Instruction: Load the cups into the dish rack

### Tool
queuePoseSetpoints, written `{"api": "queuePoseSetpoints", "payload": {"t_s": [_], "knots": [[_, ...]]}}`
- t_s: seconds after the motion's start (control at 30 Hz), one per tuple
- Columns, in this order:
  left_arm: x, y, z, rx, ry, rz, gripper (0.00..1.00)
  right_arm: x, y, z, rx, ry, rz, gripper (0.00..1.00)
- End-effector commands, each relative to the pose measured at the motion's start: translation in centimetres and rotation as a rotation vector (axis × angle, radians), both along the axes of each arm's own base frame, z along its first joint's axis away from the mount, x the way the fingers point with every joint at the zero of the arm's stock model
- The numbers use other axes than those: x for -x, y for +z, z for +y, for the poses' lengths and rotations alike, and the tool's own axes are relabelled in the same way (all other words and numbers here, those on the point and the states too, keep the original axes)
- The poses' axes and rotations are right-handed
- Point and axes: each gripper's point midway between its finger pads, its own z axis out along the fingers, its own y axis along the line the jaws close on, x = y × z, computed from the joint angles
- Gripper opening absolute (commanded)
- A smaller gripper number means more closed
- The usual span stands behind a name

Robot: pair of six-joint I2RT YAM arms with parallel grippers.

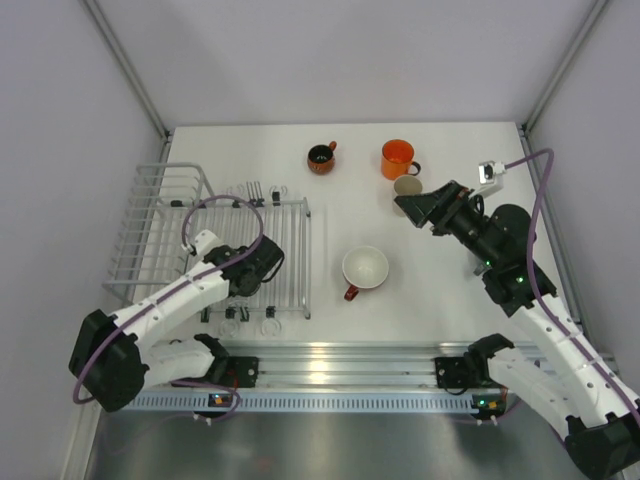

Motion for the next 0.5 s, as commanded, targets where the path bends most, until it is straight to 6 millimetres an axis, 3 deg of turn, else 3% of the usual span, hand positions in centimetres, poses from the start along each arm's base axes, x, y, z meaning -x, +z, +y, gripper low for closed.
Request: {"api": "queuePoseSetpoints", "payload": {"t_s": [0.0,0.17,0.23,0.47], "knots": [[0.1,0.5,1.4,-0.014,0.062,-0.045,0.0,0.3,2.8,-0.1,-0.008,-0.005,-0.078,0.85],[0.6,0.1,2.1,-0.024,0.096,-0.033,0.0,0.4,2.6,-0.2,-0.003,-0.006,-0.074,0.85],[0.6,0.0,2.3,-0.026,0.102,-0.03,0.11,0.4,2.6,-0.3,-0.001,-0.01,-0.077,0.85],[0.7,0.4,2.8,-0.023,0.126,-0.047,0.31,0.4,2.5,-0.4,0.008,-0.016,-0.076,0.85]]}}
